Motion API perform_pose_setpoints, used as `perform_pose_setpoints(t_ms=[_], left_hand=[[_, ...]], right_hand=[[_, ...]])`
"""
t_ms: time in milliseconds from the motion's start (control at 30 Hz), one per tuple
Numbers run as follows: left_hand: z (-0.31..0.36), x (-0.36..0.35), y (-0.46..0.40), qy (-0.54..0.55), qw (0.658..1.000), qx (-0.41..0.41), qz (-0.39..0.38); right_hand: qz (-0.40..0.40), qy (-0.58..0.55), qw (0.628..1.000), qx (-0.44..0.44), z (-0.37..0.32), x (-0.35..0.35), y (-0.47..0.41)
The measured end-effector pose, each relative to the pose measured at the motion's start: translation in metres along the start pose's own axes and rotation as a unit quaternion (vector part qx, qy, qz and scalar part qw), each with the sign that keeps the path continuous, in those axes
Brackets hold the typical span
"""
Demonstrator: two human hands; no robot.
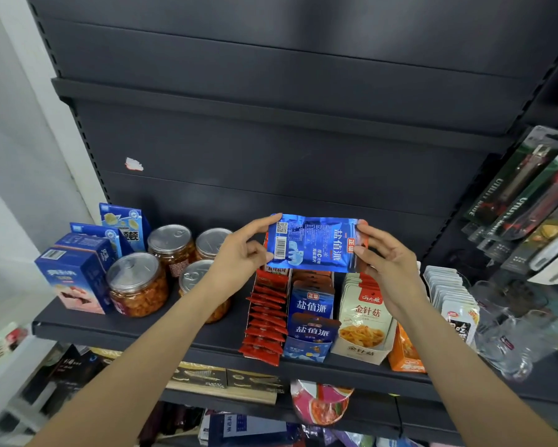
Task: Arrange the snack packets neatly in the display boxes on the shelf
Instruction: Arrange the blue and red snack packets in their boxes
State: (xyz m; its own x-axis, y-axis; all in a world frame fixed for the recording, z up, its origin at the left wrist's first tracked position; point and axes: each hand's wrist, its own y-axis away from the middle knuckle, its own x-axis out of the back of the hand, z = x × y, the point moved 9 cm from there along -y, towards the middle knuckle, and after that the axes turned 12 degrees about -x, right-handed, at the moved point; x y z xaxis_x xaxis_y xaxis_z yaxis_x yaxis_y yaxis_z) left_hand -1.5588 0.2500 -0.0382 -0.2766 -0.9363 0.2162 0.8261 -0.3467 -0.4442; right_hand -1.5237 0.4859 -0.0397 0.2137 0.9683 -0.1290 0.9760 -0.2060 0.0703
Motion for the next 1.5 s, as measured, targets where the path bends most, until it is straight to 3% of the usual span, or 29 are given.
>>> perform_pose_setpoints(t_ms=[133,267,367,467,533,600,667,767,867,1033,1300,1500], left_hand=[[-0.01,0.0,0.002,0.042,0.999,0.03,0.013],[-0.038,-0.005,0.006,0.131,0.982,0.135,0.019],[-0.048,-0.019,0.01,0.21,0.955,0.208,0.024],[-0.054,-0.034,0.008,0.205,0.952,0.226,0.02],[-0.062,-0.038,0.003,0.124,0.97,0.207,0.017],[-0.067,-0.036,-0.006,-0.072,0.988,0.134,-0.021],[-0.07,-0.041,-0.011,-0.255,0.962,0.049,-0.086],[-0.086,-0.06,-0.013,-0.387,0.898,0.007,-0.21],[-0.095,-0.076,-0.016,-0.406,0.866,0.008,-0.291],[-0.092,-0.088,-0.023,-0.462,0.828,-0.023,-0.318],[-0.071,-0.087,-0.004,-0.394,0.856,-0.053,-0.331],[-0.063,-0.087,0.014,-0.321,0.881,-0.028,-0.345]], right_hand=[[-0.031,0.055,0.998,-0.004,0.003,-0.001,-0.001],[-0.027,0.129,0.991,0.019,-0.005,0.003,0.0],[0.048,0.287,0.949,0.117,-0.021,0.008,0.001],[0.13,0.362,0.905,0.183,-0.033,0.018,0.003],[0.153,0.378,0.894,0.186,-0.037,0.027,0.002],[0.16,0.389,0.891,0.173,-0.038,0.035,0.0],[0.158,0.41,0.883,0.162,-0.037,0.04,-0.004],[0.153,0.448,0.867,0.153,-0.035,0.042,-0.008],[0.16,0.484,0.846,0.155,-0.036,0.041,-0.013],[0.158,0.505,0.837,0.137,-0.037,0.039,-0.023],[0.104,0.512,0.839,0.152,-0.038,0.01,-0.017],[-0.028,0.602,0.794,0.077,0.015,-0.029,-0.026]])
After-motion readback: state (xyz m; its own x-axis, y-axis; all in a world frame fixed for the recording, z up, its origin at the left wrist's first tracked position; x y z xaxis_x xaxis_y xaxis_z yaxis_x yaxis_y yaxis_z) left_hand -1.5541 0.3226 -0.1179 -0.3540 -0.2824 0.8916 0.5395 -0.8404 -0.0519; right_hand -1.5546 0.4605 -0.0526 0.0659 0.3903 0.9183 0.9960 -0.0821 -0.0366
